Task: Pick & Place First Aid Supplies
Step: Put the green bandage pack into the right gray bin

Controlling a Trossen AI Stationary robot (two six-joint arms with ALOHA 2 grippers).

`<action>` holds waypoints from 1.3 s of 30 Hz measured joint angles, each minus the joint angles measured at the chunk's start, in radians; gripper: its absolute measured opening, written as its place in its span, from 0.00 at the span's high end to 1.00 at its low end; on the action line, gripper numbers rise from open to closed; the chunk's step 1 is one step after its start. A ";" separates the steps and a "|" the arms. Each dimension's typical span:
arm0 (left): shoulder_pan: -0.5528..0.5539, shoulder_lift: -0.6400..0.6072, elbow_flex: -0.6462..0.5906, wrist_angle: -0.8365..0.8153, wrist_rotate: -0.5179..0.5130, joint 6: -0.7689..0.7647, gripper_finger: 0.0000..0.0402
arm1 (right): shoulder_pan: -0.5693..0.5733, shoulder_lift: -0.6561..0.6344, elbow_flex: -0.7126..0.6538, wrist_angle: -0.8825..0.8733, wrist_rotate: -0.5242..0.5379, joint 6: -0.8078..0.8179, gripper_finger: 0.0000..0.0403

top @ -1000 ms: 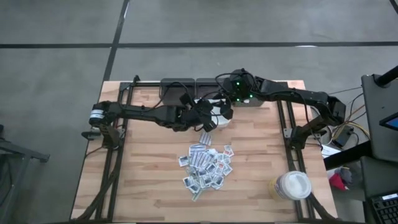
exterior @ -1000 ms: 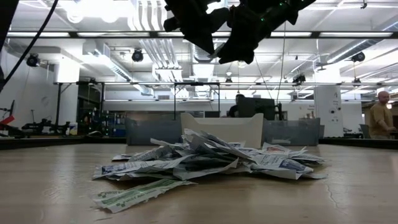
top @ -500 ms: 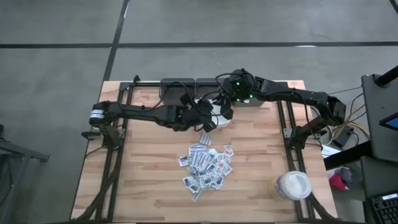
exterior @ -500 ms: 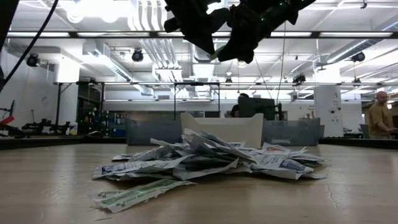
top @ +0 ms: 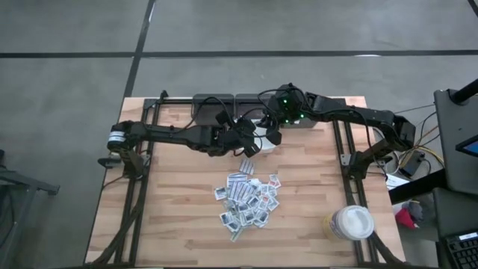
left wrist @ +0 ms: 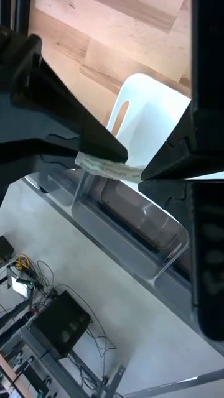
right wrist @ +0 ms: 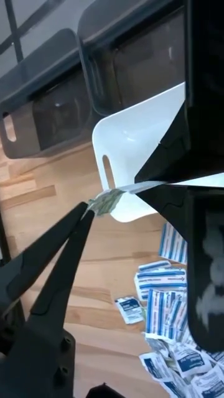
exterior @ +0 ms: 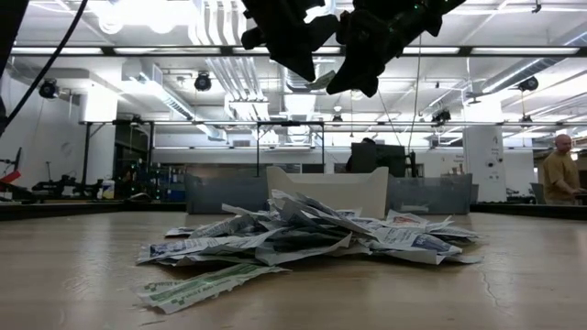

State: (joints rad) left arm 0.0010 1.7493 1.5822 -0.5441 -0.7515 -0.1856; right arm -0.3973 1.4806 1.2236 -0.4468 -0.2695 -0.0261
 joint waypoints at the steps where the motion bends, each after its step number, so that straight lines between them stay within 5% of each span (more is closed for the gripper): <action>1: 0.000 0.000 0.000 -0.003 0.003 0.000 1.00 | 0.000 0.000 0.000 0.000 0.000 0.000 0.98; 18: 0.000 -0.003 0.000 -0.034 -0.026 0.003 1.00 | -0.027 -0.002 0.032 -0.088 -0.032 0.015 0.98; 31: 0.011 -0.040 -0.007 -0.235 -0.119 -0.165 1.00 | -0.160 -0.009 0.032 -0.302 0.211 0.037 0.98; 39: 0.012 -0.100 -0.141 -0.260 -0.129 -0.306 1.00 | -0.287 -0.013 0.032 -0.414 0.344 0.153 0.98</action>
State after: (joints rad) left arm 0.0132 1.6492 1.4409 -0.8037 -0.8806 -0.4914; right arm -0.6839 1.4678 1.2552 -0.8611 0.0745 0.1272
